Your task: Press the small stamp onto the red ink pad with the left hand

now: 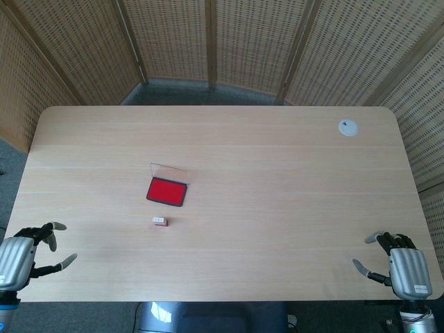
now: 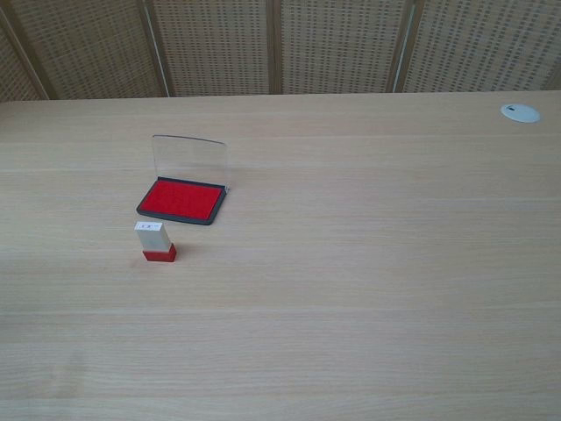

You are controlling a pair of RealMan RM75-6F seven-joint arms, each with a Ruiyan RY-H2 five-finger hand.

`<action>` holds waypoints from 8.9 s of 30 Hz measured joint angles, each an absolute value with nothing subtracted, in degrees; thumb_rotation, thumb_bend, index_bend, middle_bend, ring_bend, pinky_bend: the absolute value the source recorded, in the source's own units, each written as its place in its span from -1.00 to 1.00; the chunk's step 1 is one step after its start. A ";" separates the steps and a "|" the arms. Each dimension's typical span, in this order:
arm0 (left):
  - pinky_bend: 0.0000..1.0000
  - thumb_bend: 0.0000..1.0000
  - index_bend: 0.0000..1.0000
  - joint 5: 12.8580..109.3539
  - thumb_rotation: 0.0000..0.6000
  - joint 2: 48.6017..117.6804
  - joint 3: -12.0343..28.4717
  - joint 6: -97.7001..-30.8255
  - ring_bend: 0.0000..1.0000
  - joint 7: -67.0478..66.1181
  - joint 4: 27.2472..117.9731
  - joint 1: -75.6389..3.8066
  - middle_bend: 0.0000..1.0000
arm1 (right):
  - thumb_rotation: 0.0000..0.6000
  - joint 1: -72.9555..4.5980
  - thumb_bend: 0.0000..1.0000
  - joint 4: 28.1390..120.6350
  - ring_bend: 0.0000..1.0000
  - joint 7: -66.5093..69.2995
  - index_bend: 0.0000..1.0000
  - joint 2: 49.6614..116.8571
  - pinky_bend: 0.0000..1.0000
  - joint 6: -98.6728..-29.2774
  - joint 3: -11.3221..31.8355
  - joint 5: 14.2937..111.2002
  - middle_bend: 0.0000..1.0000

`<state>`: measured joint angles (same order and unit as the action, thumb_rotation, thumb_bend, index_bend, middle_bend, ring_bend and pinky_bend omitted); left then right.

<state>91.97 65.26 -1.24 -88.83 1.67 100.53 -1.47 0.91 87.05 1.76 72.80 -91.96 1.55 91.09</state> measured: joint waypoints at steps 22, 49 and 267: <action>0.95 -0.76 -0.28 86.97 0.77 64.32 2.33 -73.61 1.00 -5.28 102.46 -11.31 1.00 | 0.42 2.51 -0.56 86.49 -0.19 3.90 -0.13 72.31 -0.41 -93.86 0.69 91.90 -0.18; 1.00 -0.46 -0.06 68.50 0.75 79.71 6.52 -53.27 1.00 -26.19 95.84 -31.68 1.00 | 0.42 3.25 -0.56 84.51 -0.19 4.51 -0.13 73.15 -0.41 -93.32 1.36 89.92 -0.18; 1.00 -0.51 0.48 59.97 0.67 80.93 -2.56 -45.56 1.00 -21.77 88.07 -42.09 1.00 | 0.41 5.65 -0.56 82.74 -0.16 5.29 -0.13 74.27 -0.40 -94.87 2.52 88.64 -0.18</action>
